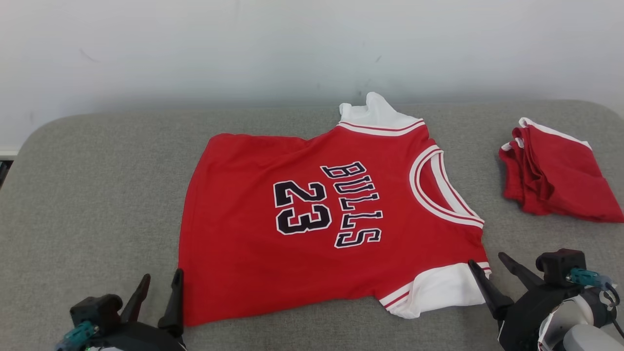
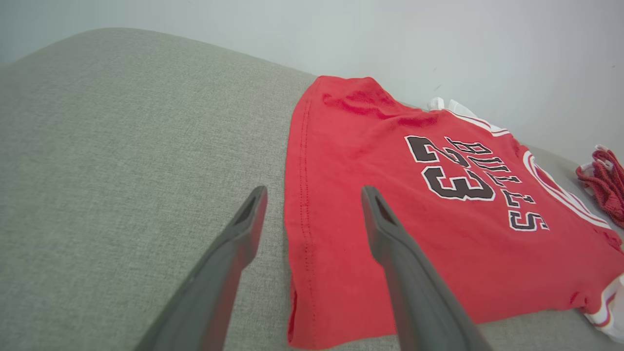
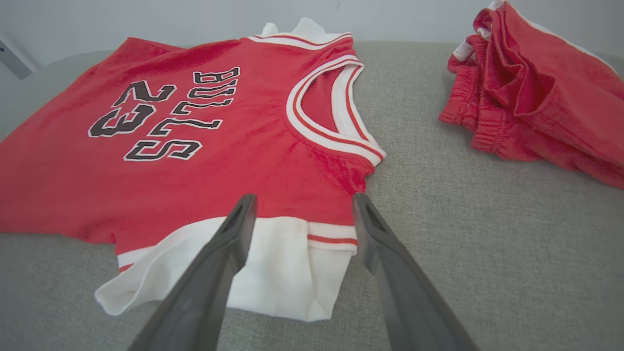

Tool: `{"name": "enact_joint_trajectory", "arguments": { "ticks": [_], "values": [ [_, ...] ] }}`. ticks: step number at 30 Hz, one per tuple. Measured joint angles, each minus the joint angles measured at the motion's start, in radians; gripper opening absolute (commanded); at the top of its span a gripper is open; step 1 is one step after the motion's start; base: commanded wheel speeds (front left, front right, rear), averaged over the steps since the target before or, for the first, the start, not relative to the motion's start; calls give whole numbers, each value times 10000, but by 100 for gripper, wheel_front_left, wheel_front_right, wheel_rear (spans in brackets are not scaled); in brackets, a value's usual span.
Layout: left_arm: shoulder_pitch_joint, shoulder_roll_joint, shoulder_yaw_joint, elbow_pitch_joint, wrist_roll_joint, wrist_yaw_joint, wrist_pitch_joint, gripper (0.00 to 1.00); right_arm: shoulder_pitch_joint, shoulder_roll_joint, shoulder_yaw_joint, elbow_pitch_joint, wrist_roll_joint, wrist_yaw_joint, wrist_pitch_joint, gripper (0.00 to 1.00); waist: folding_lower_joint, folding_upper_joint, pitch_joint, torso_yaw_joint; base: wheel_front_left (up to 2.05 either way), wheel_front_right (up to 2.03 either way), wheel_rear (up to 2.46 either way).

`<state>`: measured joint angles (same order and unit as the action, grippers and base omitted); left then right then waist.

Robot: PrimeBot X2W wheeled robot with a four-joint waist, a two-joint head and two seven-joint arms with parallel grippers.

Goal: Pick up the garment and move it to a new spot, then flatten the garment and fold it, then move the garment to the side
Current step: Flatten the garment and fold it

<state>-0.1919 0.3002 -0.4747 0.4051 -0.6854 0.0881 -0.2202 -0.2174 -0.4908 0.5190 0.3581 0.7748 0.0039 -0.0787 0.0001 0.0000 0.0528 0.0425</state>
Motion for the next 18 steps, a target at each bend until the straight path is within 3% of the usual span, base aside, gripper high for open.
{"name": "enact_joint_trajectory", "arguments": {
  "ticks": [8, 18],
  "values": [
    [-20, 165, -382, -416, 1298, 288, -19, 100, -390, 182, 336, 314, -42, -443, 989, 100, 1, 1, 241, 250, 0, 0, 0],
    [81, 56, 138, -1513, 2188, 351, -194, 100, -616, 303, 640, 732, -159, -585, 1858, 100, 1, 1, 305, 515, 0, 0, 0]
  ]
}}
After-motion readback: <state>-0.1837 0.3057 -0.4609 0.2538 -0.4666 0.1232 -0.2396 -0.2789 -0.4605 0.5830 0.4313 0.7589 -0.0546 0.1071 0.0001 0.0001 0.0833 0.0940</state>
